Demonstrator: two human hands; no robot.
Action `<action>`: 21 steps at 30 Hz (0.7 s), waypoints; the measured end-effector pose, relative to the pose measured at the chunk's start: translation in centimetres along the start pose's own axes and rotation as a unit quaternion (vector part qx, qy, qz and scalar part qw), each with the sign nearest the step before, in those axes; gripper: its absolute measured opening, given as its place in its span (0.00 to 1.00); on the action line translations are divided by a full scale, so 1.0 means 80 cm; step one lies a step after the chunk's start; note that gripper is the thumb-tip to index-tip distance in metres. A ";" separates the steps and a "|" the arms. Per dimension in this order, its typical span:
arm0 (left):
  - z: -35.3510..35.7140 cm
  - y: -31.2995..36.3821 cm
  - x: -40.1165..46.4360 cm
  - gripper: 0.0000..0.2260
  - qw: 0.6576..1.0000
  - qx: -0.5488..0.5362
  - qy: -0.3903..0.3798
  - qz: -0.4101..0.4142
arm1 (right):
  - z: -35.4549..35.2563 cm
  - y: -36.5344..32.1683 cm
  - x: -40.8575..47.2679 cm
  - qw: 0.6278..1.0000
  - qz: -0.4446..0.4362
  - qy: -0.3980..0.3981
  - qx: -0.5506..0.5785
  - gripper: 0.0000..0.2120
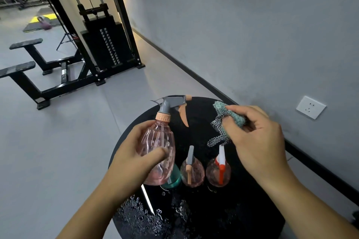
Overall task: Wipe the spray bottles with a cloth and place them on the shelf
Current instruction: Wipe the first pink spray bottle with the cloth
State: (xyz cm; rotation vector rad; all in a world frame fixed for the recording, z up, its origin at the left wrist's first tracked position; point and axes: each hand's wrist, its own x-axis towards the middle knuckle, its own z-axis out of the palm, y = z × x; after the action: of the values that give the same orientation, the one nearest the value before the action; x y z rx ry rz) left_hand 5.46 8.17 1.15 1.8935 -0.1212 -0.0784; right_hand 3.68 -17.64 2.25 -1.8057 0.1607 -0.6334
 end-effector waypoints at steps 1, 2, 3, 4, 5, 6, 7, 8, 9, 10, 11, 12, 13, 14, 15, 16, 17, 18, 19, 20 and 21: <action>0.001 0.000 0.000 0.28 1.000 -0.010 0.000 -0.006 | 0.000 0.000 0.000 1.000 0.002 -0.004 -0.003 0.09; 0.002 0.002 -0.002 0.27 1.000 -0.018 -0.005 -0.010 | 0.001 0.001 0.000 1.000 0.003 -0.008 -0.005 0.09; 0.003 0.003 -0.004 0.26 1.000 -0.022 -0.011 -0.015 | 0.001 0.002 -0.001 1.000 0.004 -0.011 -0.005 0.09; 0.005 0.005 -0.005 0.26 0.999 -0.028 -0.015 -0.021 | 0.001 0.003 -0.001 1.000 0.006 -0.013 -0.004 0.09; 0.006 0.005 -0.005 0.28 0.999 -0.032 -0.017 -0.027 | 0.002 0.003 -0.001 1.000 0.010 -0.012 0.002 0.09; 0.007 0.004 -0.003 0.31 0.999 -0.032 -0.019 -0.034 | 0.002 0.003 0.000 1.000 0.016 -0.009 0.011 0.09; 0.007 0.004 -0.002 0.35 0.998 -0.031 -0.018 -0.043 | 0.002 0.003 0.001 0.999 0.022 -0.006 0.023 0.09; 0.007 0.004 -0.001 0.39 0.998 -0.034 -0.014 -0.054 | 0.002 0.003 0.002 0.999 0.028 -0.003 0.034 0.09; 0.007 0.004 0.001 0.40 0.997 -0.037 -0.010 -0.064 | 0.002 0.004 0.002 0.999 0.031 -0.002 0.039 0.09; 0.008 0.003 0.002 0.40 0.997 -0.039 -0.004 -0.068 | 0.001 0.004 0.002 0.999 0.032 -0.003 0.038 0.09; 0.008 0.004 0.002 0.38 0.997 -0.042 0.004 -0.070 | 0.001 0.004 0.002 0.999 0.033 -0.004 0.033 0.09; 0.008 0.005 0.001 0.36 0.996 -0.048 0.015 -0.070 | 0.001 0.004 0.002 0.999 0.033 -0.005 0.031 0.09; 0.008 0.006 0.001 0.33 0.995 -0.059 0.026 -0.071 | 0.001 0.004 0.001 0.999 0.034 -0.005 0.033 0.10; 0.007 0.006 0.002 0.31 0.994 -0.072 0.033 -0.073 | 0.001 0.003 0.001 0.999 0.035 -0.003 0.037 0.10; 0.006 0.007 0.002 0.29 0.993 -0.086 0.037 -0.075 | 0.002 0.003 0.001 0.999 0.035 0.001 0.040 0.11; 0.005 0.009 0.002 0.27 0.991 -0.102 0.041 -0.078 | 0.002 0.002 0.001 0.999 0.034 0.003 0.039 0.11; 0.005 0.011 0.002 0.26 0.989 -0.117 0.045 -0.083 | 0.002 0.002 0.002 0.999 0.035 0.004 0.038 0.12; 0.005 0.013 0.001 0.23 0.987 -0.127 0.046 -0.088 | 0.001 0.001 0.001 0.999 0.036 0.004 0.038 0.12; 0.006 0.015 0.001 0.19 0.986 -0.135 0.045 -0.093 | 0.001 0.001 0.002 0.999 0.037 0.002 0.039 0.12; 0.007 0.016 0.001 0.14 0.985 -0.137 0.045 -0.097 | 0.001 0.001 0.001 0.999 0.037 -0.001 0.040 0.12; 0.008 0.017 0.002 0.09 0.984 -0.135 0.047 -0.105 | 0.001 0.001 0.001 0.998 0.037 -0.004 0.041 0.12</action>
State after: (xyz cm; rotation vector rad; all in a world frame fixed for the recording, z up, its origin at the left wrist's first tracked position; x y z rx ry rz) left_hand 5.48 7.11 2.20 1.6302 0.1475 -0.1404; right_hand 3.83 -17.64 2.16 -1.7154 0.1930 -0.5716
